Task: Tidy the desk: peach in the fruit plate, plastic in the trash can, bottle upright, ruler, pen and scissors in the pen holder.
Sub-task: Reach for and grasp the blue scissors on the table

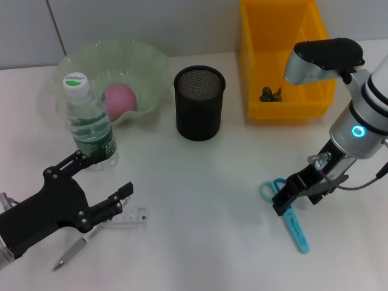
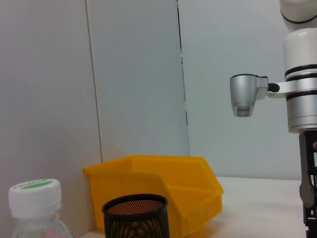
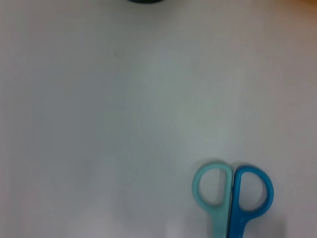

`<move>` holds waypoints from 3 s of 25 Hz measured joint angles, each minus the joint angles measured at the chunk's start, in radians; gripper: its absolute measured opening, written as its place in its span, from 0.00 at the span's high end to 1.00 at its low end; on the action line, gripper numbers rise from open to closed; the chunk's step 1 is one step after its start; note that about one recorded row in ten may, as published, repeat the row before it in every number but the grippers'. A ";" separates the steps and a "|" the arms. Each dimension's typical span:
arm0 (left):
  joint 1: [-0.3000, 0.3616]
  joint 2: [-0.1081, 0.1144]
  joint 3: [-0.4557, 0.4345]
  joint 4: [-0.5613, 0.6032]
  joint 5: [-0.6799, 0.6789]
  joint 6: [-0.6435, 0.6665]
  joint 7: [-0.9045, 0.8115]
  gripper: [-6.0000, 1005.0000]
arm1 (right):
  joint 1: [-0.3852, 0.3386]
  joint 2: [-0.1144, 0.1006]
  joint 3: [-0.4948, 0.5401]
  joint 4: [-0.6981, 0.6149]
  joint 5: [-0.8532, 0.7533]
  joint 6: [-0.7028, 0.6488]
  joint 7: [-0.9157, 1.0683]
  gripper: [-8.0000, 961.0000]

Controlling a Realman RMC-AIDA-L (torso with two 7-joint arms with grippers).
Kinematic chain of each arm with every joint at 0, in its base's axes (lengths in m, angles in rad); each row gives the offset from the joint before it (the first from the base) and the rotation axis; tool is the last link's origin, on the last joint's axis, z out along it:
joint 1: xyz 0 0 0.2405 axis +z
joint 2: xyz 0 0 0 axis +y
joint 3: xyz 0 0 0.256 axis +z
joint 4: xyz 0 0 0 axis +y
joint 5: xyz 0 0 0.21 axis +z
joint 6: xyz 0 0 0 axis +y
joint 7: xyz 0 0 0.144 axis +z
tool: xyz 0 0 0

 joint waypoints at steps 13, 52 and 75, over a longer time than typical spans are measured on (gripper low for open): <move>-0.005 0.001 0.000 0.001 0.000 0.000 0.000 0.22 | 0.002 0.000 0.002 0.011 -0.009 0.008 -0.002 0.38; 0.004 0.003 0.000 0.001 0.000 0.002 0.000 0.22 | 0.057 0.000 -0.029 0.110 -0.034 0.059 -0.002 0.45; 0.008 0.003 0.000 0.001 0.000 0.010 0.001 0.22 | 0.090 0.000 -0.077 0.173 -0.031 0.087 -0.002 0.46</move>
